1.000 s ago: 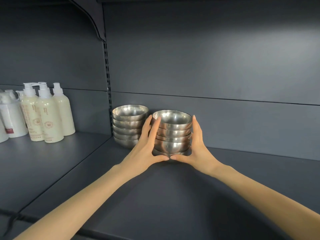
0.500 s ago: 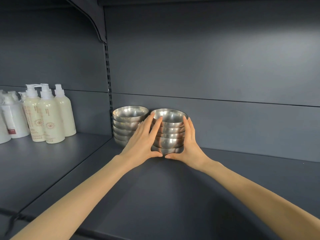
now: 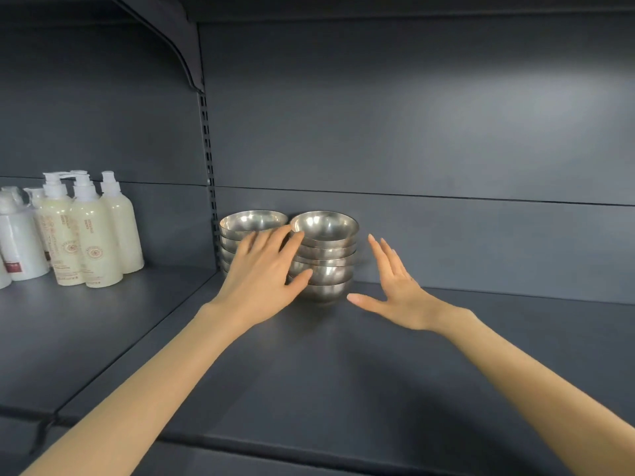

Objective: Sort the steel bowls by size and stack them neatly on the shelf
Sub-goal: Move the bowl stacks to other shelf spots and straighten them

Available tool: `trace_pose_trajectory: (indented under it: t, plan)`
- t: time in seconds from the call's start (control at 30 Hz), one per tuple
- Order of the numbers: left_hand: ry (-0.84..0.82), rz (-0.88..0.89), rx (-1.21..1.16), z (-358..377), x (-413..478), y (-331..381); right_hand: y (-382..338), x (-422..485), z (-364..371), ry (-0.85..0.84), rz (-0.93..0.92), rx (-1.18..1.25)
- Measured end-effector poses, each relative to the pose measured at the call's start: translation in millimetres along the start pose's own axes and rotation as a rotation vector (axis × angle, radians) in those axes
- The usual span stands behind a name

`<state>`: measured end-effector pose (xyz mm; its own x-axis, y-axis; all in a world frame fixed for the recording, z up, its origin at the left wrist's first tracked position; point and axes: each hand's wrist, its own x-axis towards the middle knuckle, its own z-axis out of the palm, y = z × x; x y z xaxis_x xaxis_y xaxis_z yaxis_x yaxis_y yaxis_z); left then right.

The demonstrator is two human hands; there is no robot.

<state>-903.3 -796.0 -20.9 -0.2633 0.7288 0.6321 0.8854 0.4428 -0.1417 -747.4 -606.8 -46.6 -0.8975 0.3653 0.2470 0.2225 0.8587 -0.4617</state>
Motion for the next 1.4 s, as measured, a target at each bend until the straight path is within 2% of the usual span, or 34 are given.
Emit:
trace_pose_trajectory:
  t: [0.1,0.2,0.33,0.5,0.67,0.83,1.1,1.4]
  plan:
    - [-0.164,-0.123,-0.035,-21,-14,11,-5,-46,-26,-0.135,0.217,-0.13]
    - [-0.282,-0.128,-0.062,-29,-30,30,-11,-101,-37,-0.041,0.31,-0.261]
    - [-0.248,-0.088,-0.129,-32,-59,57,-16,-176,-39,0.145,0.372,-0.445]
    - [-0.109,0.019,-0.133,-27,-93,82,-6,-256,-47,0.252,0.521,-0.604]
    - [-0.192,0.016,-0.161,-34,-105,107,-3,-324,-65,0.287,0.649,-0.615]
    - [-0.178,0.042,-0.252,-49,-104,156,0,-390,-77,0.313,0.777,-0.626]
    - [-0.191,0.195,-0.318,-81,-93,259,6,-496,-116,0.301,0.93,-0.692]
    - [-0.234,0.392,-0.397,-81,-63,389,43,-574,-156,0.327,1.131,-0.708]
